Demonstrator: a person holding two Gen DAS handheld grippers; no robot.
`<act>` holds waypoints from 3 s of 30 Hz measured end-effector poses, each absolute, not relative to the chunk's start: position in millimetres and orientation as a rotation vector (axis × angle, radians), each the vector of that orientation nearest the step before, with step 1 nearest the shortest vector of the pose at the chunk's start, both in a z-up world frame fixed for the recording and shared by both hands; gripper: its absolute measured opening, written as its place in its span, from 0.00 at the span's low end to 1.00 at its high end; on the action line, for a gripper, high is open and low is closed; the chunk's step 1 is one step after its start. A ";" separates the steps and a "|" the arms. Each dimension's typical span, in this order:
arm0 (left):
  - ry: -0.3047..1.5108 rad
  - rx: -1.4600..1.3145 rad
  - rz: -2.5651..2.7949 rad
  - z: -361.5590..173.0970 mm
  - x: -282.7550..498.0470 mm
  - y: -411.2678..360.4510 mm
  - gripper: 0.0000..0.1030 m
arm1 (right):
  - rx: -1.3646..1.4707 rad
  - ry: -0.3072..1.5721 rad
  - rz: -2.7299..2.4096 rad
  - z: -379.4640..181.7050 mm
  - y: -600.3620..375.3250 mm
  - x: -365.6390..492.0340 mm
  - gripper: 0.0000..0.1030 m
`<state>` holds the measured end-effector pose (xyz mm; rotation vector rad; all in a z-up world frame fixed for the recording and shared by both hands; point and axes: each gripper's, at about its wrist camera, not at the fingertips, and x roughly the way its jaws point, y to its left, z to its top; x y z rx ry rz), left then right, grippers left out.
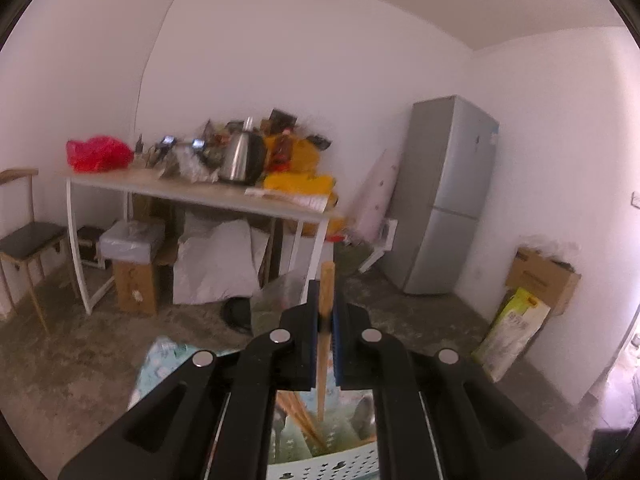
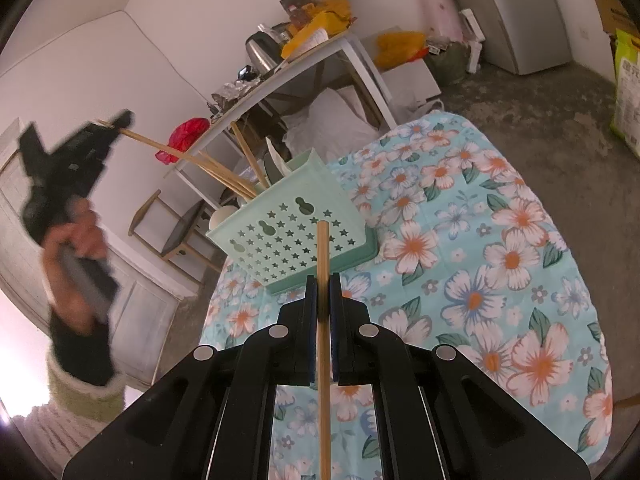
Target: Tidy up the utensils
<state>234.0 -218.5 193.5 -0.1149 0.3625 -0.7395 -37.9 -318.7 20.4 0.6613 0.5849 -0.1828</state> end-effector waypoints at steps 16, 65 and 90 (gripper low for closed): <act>0.503 -0.185 -0.758 118.8 209.0 -174.4 0.46 | 0.604 0.502 -0.162 60.7 -321.9 -31.9 0.04; 0.481 -0.078 -0.734 102.4 119.2 -94.0 0.94 | 0.344 0.240 -0.314 85.2 -272.9 -2.2 0.49; 0.627 0.171 -0.173 80.2 133.1 -117.6 0.95 | 0.110 0.630 -0.513 31.0 -220.3 13.5 0.91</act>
